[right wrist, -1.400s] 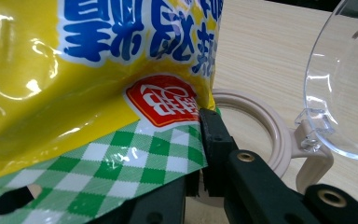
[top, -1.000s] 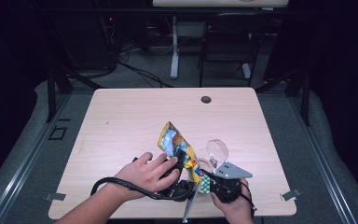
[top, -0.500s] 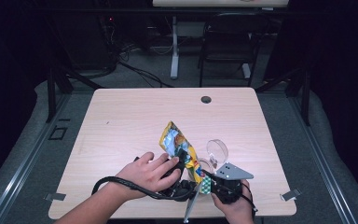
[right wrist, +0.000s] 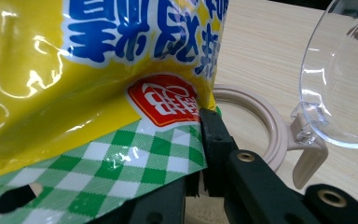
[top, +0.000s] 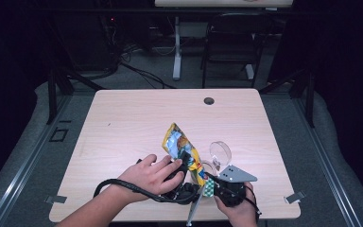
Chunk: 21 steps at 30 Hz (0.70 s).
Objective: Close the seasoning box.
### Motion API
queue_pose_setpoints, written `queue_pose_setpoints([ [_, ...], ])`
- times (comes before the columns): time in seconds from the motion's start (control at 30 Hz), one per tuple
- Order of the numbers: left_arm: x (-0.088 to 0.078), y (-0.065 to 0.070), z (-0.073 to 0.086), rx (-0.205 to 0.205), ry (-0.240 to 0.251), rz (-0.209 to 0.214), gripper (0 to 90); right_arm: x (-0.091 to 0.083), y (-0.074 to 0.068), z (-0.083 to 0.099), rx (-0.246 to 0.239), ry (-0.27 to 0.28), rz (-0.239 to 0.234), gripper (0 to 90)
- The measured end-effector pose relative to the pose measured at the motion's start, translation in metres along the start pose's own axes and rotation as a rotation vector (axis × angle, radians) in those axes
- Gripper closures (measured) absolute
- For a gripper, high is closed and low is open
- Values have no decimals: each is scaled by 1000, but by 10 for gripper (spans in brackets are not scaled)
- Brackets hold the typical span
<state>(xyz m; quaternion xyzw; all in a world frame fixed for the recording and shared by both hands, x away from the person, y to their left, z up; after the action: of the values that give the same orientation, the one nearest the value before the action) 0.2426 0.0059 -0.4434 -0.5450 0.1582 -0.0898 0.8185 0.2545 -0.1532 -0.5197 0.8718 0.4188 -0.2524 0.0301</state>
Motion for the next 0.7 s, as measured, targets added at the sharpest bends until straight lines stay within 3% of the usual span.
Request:
queue_pose_setpoints([
  [0.7,0,1,0,-13,3,14,848,0,0,0,-1,-7,1,877],
])
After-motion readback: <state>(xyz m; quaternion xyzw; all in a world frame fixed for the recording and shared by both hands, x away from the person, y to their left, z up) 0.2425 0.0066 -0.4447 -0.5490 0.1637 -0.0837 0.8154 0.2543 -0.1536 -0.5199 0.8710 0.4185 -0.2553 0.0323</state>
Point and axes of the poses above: each handheld gripper's, and its own axes: x roughly forward along the jaws, z roughly out of its underside, y roughly to its right, the point moved 2 cm from there along x, roughly forward along the jaws, and after that the axes turned 11 degrees about -z, right-handed, at the moved point
